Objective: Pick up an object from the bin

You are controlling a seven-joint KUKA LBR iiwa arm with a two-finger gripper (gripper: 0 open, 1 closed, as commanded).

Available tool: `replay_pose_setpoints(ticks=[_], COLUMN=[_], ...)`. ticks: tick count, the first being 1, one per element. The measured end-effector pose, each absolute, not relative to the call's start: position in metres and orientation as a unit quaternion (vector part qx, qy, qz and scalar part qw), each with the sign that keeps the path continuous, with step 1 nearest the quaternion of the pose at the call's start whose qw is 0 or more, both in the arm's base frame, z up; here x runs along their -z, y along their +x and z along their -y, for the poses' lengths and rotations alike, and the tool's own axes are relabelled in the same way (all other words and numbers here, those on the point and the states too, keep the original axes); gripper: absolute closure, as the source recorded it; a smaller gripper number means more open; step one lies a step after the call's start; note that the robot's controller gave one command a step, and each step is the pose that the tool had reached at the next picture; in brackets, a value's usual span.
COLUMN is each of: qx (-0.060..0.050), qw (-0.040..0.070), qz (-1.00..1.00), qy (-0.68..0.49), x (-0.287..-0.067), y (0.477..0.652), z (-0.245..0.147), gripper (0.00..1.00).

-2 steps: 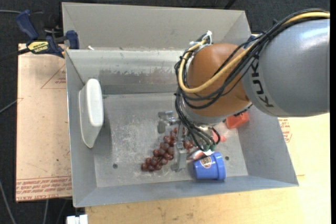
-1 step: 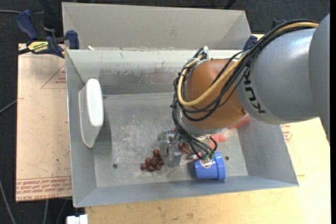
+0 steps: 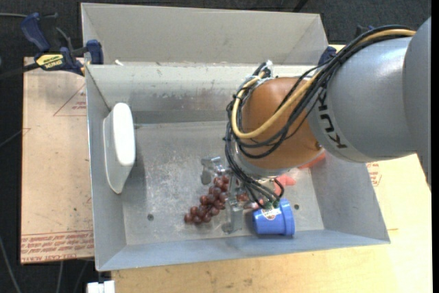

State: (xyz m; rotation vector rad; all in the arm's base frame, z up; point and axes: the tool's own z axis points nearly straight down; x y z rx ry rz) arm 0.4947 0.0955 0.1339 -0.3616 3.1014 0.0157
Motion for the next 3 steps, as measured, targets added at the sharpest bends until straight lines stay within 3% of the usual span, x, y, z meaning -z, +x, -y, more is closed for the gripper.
replay_pose_setpoints(ticks=[1, 2, 3], qx=[-0.005, -0.005, -0.005], qw=[0.01, 0.01, 0.009], qz=[-0.993, -0.988, -0.988], qy=[-0.116, -0.157, -0.157], x=[-0.134, -0.074, -0.074], y=[0.495, 0.493, 0.493], z=[-0.095, -0.072, -0.072], gripper=[0.0, 1.0, 1.0])
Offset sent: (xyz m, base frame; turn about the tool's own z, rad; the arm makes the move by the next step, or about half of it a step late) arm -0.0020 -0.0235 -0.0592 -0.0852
